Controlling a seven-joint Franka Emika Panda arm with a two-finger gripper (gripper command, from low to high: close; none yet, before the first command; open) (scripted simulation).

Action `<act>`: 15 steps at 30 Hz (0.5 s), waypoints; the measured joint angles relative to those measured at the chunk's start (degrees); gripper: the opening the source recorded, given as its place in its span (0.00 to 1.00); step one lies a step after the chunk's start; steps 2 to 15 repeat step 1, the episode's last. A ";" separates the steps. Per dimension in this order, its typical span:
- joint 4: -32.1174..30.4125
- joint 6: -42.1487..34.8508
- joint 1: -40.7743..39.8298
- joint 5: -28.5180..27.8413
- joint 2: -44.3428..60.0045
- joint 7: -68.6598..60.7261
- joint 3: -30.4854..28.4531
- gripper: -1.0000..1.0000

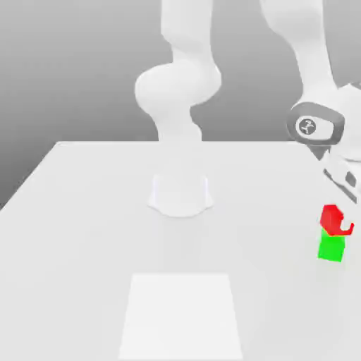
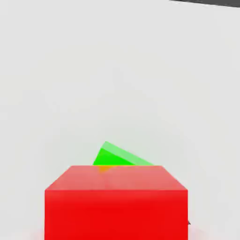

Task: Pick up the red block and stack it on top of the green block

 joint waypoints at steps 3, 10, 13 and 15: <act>0.00 0.00 0.00 0.00 0.00 0.00 0.00 1.00; 0.00 0.00 0.00 0.00 0.00 0.00 0.00 1.00; 0.00 0.00 0.00 0.00 0.00 0.00 0.00 1.00; 0.00 0.00 0.00 0.00 0.00 0.00 0.00 1.00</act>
